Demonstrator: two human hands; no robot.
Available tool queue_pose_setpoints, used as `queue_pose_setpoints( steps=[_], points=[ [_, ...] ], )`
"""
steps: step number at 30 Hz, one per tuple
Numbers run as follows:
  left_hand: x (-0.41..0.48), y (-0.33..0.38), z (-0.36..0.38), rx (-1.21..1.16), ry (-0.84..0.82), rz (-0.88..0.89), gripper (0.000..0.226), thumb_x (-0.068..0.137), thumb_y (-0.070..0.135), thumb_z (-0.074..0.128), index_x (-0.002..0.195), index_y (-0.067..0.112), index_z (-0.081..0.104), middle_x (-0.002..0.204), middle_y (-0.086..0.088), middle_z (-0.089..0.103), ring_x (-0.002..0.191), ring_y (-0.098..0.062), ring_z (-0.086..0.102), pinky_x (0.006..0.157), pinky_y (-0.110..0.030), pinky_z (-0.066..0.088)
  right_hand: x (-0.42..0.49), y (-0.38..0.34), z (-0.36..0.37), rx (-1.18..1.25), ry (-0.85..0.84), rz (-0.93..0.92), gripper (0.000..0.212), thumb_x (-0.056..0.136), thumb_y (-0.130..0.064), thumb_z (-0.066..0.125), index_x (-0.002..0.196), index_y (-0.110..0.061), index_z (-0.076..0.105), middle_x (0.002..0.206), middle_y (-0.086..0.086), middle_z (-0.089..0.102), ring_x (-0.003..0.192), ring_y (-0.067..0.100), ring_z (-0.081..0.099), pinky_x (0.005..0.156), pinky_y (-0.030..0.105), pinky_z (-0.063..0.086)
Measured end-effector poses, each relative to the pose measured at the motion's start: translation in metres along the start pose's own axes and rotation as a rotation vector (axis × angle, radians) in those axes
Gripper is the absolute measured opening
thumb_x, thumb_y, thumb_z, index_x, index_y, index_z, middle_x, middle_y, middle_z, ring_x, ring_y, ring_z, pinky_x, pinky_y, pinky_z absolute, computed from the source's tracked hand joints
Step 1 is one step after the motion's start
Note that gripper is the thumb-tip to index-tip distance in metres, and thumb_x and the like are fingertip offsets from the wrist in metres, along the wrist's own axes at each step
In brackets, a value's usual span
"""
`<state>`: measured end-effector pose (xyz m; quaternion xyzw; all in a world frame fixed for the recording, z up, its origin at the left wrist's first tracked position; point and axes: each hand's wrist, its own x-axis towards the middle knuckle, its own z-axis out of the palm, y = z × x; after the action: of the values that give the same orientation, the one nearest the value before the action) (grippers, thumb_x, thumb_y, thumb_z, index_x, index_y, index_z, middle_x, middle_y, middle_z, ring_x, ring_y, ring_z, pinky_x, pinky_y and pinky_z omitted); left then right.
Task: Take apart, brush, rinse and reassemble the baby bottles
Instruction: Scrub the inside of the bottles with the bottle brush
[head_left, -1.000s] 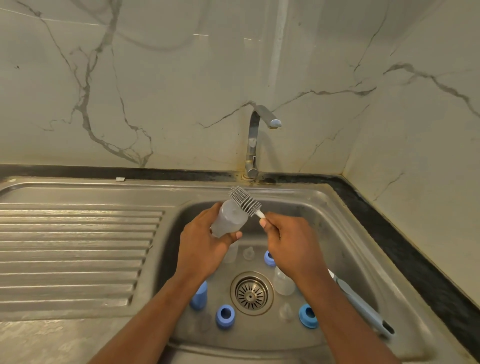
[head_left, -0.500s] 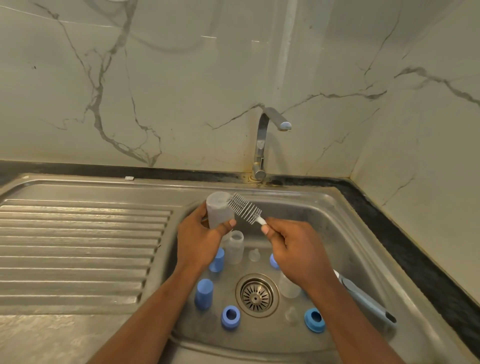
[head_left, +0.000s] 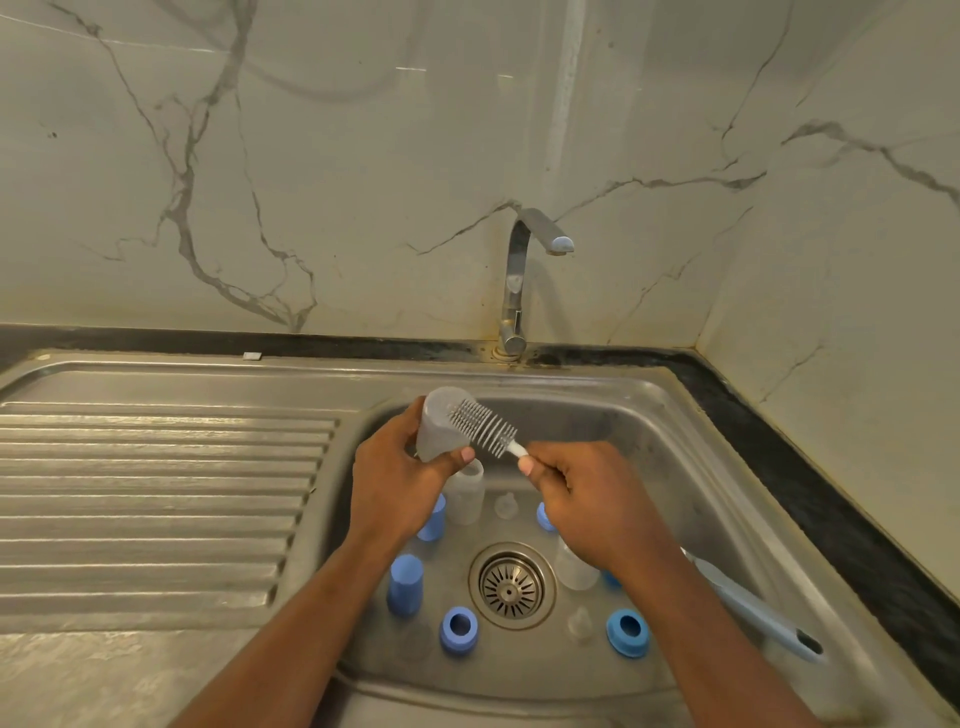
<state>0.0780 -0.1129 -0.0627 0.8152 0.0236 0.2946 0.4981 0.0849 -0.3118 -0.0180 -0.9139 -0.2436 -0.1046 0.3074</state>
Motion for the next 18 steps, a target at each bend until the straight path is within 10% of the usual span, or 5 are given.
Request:
queue_pose_setpoints(
  steps=[18],
  points=[
    [-0.002, -0.001, 0.006, 0.125, -0.076, 0.071, 0.063, 0.072, 0.034, 0.087, 0.129, 0.034, 0.061, 0.115, 0.017, 0.067, 0.105, -0.006, 0.063, 0.089, -0.037, 0.056, -0.003, -0.001, -0.002, -0.073, 0.084, 0.077, 0.041, 0.099, -0.032, 0.05, 0.06, -0.029, 0.038, 0.052, -0.005, 0.044, 0.053, 0.016, 0.045, 0.053, 0.037, 0.037]
  ],
)
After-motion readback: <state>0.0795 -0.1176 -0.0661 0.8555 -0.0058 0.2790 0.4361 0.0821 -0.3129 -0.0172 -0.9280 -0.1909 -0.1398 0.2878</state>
